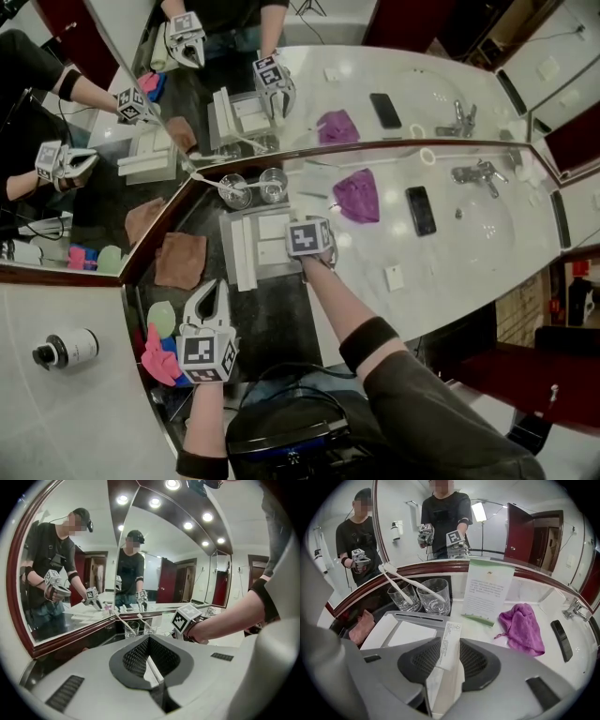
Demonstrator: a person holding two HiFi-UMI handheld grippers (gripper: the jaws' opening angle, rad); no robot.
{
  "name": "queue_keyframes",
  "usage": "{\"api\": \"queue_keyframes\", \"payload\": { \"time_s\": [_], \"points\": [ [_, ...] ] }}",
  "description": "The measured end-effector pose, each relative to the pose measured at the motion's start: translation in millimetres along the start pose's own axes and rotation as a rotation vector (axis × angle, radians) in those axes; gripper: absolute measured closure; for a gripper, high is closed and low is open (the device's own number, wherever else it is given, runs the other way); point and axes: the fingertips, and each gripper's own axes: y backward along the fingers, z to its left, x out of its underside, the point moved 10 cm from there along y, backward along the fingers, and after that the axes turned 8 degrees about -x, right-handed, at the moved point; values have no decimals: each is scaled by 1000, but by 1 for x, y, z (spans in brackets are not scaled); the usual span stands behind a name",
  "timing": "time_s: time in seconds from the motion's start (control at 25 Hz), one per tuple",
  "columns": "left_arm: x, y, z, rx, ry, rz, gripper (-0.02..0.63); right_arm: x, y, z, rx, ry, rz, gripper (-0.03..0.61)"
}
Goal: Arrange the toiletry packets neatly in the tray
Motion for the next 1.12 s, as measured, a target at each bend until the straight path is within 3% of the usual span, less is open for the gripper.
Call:
{"api": "queue_keyframes", "payload": {
  "time_s": [0.6, 0.84, 1.12],
  "points": [
    [4, 3, -8, 9, 0, 6, 614, -1, 12, -1, -21, 32, -28, 449],
    [-2, 2, -20, 28, -16, -3, 614, -2, 32, -15, -40, 21, -68, 449],
    [-11, -1, -48, 55, -37, -13, 614, 4, 84, -52, 2, 72, -102, 449]
  ]
}}
